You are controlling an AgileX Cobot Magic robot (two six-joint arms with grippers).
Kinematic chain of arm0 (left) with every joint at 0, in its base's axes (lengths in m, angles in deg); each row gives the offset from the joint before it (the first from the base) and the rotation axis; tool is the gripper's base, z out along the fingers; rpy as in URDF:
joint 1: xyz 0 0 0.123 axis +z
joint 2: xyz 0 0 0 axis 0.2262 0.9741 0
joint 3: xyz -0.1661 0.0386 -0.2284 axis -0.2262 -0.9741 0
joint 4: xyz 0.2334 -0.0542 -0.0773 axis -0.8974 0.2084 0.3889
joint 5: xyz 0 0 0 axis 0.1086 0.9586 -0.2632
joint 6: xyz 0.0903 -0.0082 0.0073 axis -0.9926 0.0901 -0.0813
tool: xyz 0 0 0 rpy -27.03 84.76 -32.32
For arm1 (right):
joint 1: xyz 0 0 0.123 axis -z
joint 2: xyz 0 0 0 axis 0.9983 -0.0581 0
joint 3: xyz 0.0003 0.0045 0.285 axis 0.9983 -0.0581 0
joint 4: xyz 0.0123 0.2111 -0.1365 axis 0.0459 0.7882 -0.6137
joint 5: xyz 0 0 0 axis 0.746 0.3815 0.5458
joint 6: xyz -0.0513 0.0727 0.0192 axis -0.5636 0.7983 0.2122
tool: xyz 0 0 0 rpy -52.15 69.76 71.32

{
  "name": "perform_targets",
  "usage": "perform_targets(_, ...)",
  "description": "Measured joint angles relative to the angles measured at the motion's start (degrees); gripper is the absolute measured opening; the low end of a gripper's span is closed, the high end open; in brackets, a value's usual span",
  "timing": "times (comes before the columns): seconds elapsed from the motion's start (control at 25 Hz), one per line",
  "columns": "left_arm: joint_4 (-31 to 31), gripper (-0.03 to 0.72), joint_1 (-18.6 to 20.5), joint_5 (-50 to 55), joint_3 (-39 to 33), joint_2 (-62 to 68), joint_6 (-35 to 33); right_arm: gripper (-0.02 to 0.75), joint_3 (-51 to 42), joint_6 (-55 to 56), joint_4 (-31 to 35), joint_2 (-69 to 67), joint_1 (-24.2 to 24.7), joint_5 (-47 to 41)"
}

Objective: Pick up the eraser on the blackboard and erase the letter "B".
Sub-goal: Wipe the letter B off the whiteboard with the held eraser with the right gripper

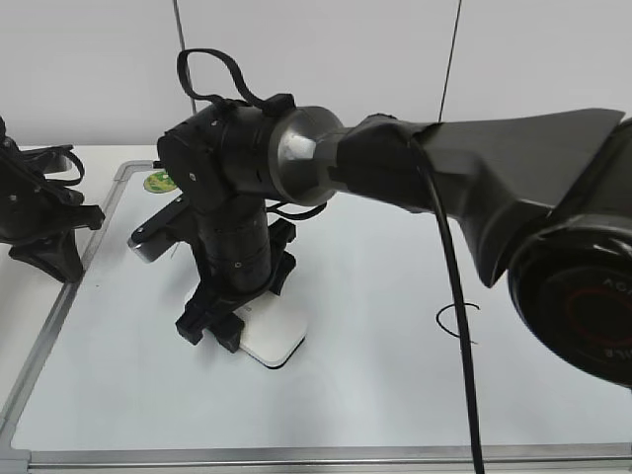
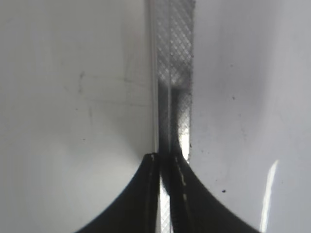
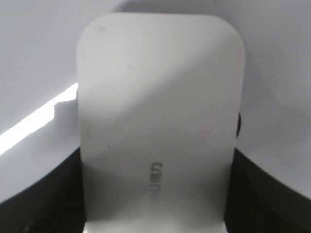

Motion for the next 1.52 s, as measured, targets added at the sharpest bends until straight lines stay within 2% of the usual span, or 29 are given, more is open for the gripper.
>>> perform_targets(1.0,0.0,0.011,0.0,0.0,0.0,0.0,0.0,0.543,0.0,0.1,-1.3,-0.1,0.1,0.0)
perform_targets(1.52,0.0,0.011,0.0,0.0,0.0,0.0,0.0,0.543,0.2,1.2,-1.0,-0.1,7.7,-0.8)
